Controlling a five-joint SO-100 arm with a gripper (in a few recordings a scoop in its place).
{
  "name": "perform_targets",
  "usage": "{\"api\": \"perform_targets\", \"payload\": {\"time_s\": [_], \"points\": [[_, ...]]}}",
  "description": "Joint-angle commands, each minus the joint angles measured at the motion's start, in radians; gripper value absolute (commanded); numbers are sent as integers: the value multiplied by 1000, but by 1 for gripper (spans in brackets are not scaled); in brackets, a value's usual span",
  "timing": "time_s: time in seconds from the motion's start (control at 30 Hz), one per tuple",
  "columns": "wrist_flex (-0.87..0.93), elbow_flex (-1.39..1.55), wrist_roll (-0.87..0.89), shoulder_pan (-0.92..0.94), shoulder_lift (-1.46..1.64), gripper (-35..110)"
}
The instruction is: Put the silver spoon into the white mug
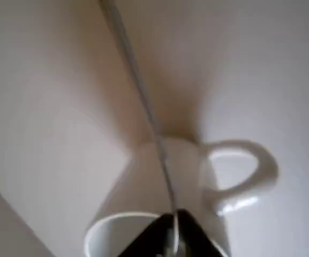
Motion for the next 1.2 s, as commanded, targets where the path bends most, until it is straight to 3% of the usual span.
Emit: {"api": "perform_targets", "payload": {"time_s": [0.0,0.67,0.93,1.17], "points": [[-12,-9,-38,28,35,-2],[-43,-21,38,28,-25,-1],[-34,-26,31,18,6,17],[-17,-26,17,21,20,17]]}}
